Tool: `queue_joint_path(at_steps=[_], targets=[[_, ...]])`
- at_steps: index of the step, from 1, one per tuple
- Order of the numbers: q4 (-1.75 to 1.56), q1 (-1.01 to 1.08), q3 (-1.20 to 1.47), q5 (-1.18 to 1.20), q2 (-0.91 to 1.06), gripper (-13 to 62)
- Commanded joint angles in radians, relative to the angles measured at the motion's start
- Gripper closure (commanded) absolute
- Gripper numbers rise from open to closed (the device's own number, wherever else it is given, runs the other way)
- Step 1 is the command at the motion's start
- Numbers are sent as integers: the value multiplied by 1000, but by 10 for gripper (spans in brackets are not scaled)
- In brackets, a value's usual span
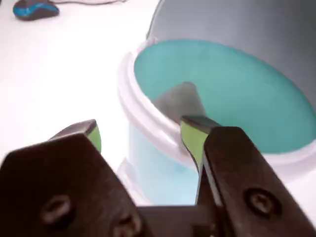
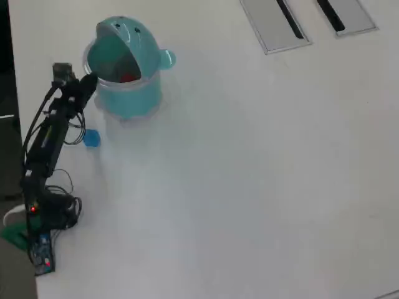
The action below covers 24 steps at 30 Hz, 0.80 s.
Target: Grasp RGB lego blocks and put them in the bin one by one.
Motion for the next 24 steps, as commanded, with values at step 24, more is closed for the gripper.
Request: queue_joint_path(at_steps=[24], targets=[[-89,-92,434,103,123,192]])
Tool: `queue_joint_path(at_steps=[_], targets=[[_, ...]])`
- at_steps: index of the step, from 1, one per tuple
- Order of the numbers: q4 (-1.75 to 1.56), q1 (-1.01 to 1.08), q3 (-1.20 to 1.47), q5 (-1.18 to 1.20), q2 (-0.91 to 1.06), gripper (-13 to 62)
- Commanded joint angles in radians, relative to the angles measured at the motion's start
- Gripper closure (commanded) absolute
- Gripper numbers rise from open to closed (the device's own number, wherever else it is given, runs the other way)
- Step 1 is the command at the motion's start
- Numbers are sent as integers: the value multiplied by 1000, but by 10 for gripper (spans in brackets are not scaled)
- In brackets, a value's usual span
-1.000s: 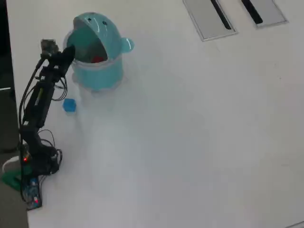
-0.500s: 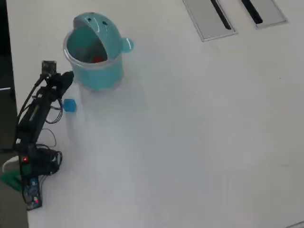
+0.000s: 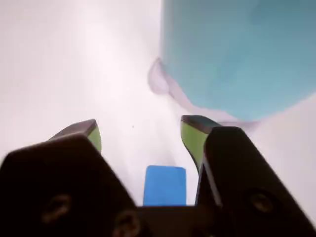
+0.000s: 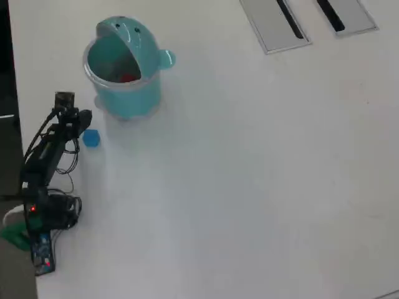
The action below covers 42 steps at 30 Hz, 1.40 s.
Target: Grasp RGB lego blocks and put them in the bin one by one.
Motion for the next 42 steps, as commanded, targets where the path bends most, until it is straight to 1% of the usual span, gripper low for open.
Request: queue_joint_path(at_steps=[1,17,30,37,42], targets=[[-81,-12,-26,15,-8,192],[-137,-43,9,61,-161,192],[-129,34,141,51,-138,194],[-133,41,124,48,-166,196],[-133,41,77,48,-137,195]])
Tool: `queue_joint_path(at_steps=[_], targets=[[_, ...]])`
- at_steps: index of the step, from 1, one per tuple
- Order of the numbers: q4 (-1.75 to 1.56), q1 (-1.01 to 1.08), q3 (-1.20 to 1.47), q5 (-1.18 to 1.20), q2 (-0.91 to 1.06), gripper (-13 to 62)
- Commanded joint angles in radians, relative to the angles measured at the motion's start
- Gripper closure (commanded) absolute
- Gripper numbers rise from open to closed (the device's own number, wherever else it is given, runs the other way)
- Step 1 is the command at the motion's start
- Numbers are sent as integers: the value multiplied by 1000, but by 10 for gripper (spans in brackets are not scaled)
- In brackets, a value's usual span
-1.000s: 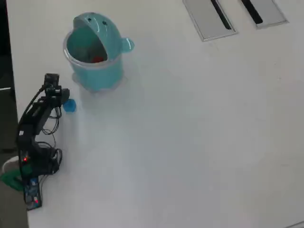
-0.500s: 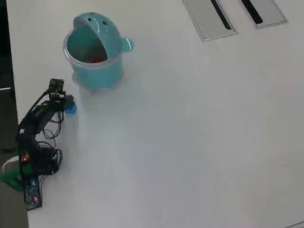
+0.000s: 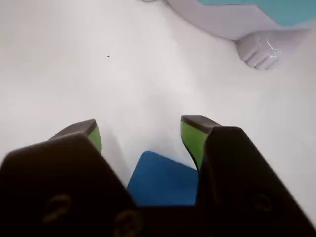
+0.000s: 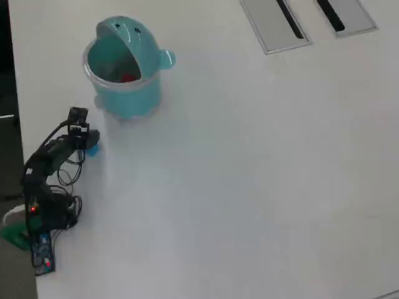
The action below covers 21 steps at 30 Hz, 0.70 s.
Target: Grasp RGB lego blocks and put them in the bin one by one.
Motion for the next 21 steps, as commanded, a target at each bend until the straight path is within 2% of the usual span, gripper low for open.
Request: queue_joint_path(at_steps=[1,9,13,21], targets=[[-21,0,-106,-2,41,195],[179,87,-123,-49,236,194],[313,126,-48,-51,356,194],[319,103,87,-14,420,193]])
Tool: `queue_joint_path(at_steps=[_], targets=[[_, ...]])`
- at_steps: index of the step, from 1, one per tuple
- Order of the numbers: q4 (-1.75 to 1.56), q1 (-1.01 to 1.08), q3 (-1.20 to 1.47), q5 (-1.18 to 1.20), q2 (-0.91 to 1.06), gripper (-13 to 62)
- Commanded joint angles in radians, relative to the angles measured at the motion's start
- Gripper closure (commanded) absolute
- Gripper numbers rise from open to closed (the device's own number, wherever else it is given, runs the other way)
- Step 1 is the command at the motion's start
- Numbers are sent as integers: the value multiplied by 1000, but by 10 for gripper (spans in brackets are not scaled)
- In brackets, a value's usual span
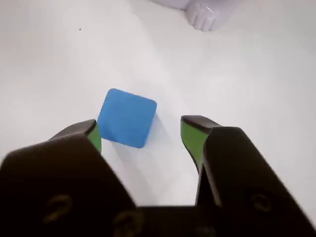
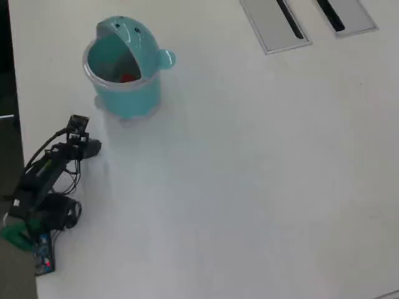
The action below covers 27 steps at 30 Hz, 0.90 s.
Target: Grasp RGB lego blocks and put them in the bin one by one.
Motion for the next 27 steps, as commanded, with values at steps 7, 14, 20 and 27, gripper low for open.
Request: queue_joint_path(at_steps=[7,14,20,27], targets=[[-98,-37,29,31,-23,194],[-201,-66,43,48,-120,194],[-304,-71,48,58,-210,196],[-328,-92,20,60,-264,214]])
